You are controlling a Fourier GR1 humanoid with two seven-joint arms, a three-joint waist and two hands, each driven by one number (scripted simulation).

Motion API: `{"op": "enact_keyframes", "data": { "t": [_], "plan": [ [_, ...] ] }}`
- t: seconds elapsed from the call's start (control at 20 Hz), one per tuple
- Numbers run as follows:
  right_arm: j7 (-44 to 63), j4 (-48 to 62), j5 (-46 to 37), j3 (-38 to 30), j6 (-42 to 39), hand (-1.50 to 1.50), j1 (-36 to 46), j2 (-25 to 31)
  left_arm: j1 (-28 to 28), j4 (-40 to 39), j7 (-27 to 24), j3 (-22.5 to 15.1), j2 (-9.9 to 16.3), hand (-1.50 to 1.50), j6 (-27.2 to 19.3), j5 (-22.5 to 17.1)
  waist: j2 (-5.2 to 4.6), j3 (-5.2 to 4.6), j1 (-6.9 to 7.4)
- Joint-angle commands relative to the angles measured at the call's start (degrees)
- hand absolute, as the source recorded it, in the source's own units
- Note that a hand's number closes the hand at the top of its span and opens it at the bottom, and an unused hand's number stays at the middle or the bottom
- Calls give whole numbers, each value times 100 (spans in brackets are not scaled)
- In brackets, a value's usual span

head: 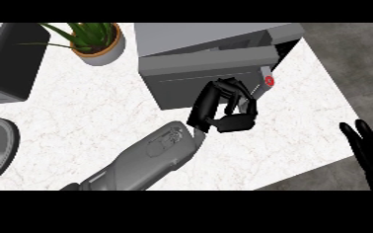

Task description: Pick up the milk, place it into the microwave and close the microwave

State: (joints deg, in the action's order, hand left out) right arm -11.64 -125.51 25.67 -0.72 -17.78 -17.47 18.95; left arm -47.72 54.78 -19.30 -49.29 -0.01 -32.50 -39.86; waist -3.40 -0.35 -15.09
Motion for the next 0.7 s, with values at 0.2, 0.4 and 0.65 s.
{"op": "enact_keyframes", "data": {
  "t": [0.2, 0.4, 0.65],
  "plan": [
    [262, -205, 354, -104, -67, -150, 175, 209, -469, -482, -526, 421, 1, 150, 34, -654, -82, 2, -201],
    [317, -242, 414, -191, -49, -150, 272, 278, -674, -815, -655, 534, 1, 150, 154, -842, -131, 9, -264],
    [393, -301, 562, -244, -21, -150, 375, 319, -720, -926, -872, 490, 1, 150, 162, -1017, -145, 17, -335]
  ]
}}
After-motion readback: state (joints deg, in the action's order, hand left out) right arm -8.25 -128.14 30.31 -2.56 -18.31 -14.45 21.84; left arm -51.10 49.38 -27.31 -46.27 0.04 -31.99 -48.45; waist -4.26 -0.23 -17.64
